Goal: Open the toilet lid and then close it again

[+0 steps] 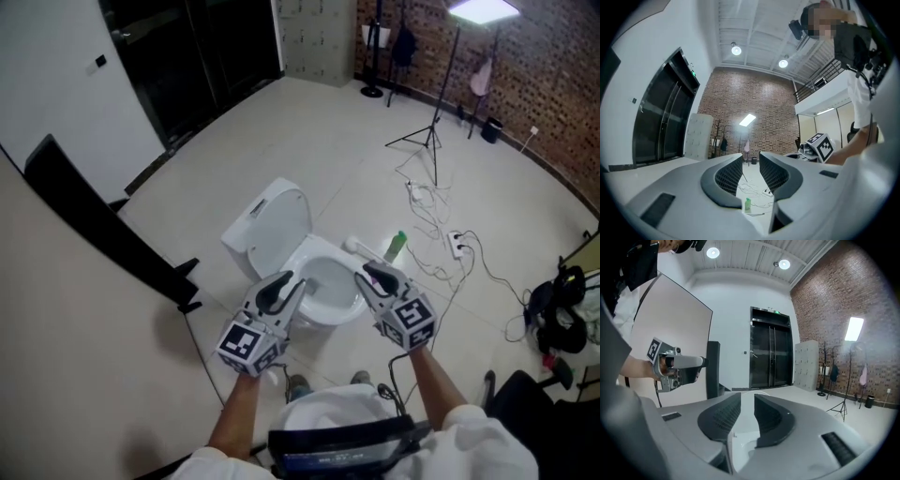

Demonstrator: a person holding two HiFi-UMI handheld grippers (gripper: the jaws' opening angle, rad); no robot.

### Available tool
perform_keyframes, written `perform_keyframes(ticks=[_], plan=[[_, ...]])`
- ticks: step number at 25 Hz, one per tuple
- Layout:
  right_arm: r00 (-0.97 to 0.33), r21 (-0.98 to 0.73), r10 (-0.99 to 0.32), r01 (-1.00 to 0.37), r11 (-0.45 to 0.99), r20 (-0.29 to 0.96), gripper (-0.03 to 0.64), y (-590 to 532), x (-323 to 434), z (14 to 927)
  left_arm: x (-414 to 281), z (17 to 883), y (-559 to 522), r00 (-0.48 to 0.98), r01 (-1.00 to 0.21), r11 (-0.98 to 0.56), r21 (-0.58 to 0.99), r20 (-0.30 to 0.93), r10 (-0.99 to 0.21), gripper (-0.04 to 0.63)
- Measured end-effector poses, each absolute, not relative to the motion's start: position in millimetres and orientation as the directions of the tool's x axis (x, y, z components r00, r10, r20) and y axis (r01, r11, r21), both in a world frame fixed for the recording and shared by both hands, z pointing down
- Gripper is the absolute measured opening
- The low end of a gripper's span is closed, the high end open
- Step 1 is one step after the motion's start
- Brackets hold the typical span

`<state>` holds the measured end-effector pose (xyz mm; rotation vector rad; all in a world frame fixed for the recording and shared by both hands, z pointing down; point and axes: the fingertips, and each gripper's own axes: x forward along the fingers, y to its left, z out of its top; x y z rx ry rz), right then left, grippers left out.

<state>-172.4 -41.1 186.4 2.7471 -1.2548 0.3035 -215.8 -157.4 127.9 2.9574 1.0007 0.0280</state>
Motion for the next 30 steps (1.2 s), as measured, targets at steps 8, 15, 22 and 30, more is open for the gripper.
perform_keyframes(ticks=[8, 15, 22, 30], plan=[[0.655, -0.035, -0.709, -0.728, -0.685, 0.261, 0.061, -30.6, -175.3, 196.2, -218.3, 129.4, -137.7, 0.778, 0.627, -0.779, 0.010, 0.035, 0.627, 0.107], [0.643, -0.026, -0.714, -0.738, -0.674, 0.277, 0.061, -32.6, -187.8, 194.4, -225.8, 133.3, -143.3, 0.787, 0.614, -0.788, 0.032, 0.045, 0.615, 0.107], [0.644, -0.018, -0.717, -0.741, -0.672, 0.268, 0.061, -33.2, -194.5, 189.6, -232.4, 134.8, -143.2, 0.791, 0.608, -0.793, 0.036, 0.051, 0.609, 0.107], [0.637, -0.004, -0.725, -0.751, -0.660, 0.263, 0.060, -35.0, -195.5, 182.0, -234.6, 133.9, -140.4, 0.793, 0.605, -0.796, 0.027, 0.070, 0.605, 0.107]])
